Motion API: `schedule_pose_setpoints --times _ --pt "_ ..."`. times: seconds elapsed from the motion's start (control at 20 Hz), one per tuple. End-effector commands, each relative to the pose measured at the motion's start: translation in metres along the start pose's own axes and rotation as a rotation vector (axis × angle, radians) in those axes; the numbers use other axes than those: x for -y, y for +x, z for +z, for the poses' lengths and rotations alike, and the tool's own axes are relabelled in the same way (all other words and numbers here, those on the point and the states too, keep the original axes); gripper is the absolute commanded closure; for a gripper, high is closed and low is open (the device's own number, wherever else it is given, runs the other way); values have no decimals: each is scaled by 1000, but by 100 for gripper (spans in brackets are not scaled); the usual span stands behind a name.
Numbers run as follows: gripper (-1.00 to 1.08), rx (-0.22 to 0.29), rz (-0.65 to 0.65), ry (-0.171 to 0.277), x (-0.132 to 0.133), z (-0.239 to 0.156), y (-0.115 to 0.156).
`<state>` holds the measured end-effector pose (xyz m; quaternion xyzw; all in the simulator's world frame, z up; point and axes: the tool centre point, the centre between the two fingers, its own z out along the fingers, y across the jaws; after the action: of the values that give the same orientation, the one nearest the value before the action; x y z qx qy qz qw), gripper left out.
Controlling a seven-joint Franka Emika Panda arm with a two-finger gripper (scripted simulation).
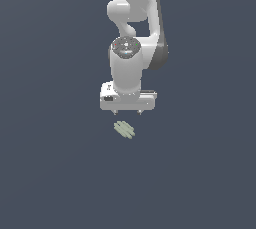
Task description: Pick up the object and move it to a goal position.
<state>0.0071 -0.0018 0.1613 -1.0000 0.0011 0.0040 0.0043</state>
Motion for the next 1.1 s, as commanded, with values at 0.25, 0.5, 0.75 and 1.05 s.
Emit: schedule_pose_setpoints --times 0.25,0.5,0.75,1.05 --pt "-92 -9 17 9 -3 -6 5" --pt "-92 -21 43 21 -7 -14 11" --pt "-92 -20 33 19 -7 -13 10" --pt "-92 -19 -24 14 -9 -5 11"
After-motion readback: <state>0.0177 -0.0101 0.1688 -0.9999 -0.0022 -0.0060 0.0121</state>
